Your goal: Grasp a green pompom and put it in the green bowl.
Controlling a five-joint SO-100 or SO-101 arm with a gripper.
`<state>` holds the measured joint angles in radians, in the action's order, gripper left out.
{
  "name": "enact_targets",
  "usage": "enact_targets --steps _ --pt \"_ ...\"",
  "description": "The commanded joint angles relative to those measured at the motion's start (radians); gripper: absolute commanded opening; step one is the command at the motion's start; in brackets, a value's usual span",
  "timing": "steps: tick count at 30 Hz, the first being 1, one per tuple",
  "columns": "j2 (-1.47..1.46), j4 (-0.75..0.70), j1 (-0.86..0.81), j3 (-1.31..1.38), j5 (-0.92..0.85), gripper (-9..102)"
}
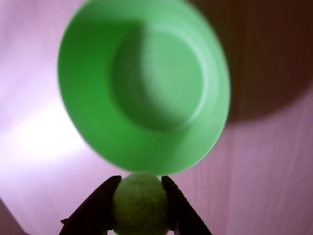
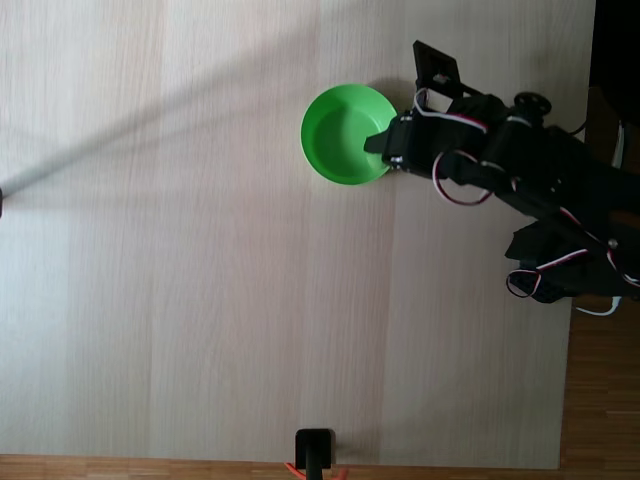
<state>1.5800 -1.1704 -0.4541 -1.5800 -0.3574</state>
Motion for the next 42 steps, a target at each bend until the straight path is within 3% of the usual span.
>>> enact_targets --steps 1,18,24,34,42 --pt "-0.023 0.011 -0.046 0.04 -0.023 9" --pt "-0.034 0.012 -0.057 0.032 -0.063 35" --pt "0.176 -0.003 0.046 -0.02 -0.051 28" --pt "0.614 0.011 0.285 -0.351 0.064 0" --pt "0.902 0.012 0.442 -0.64 0.181 0"
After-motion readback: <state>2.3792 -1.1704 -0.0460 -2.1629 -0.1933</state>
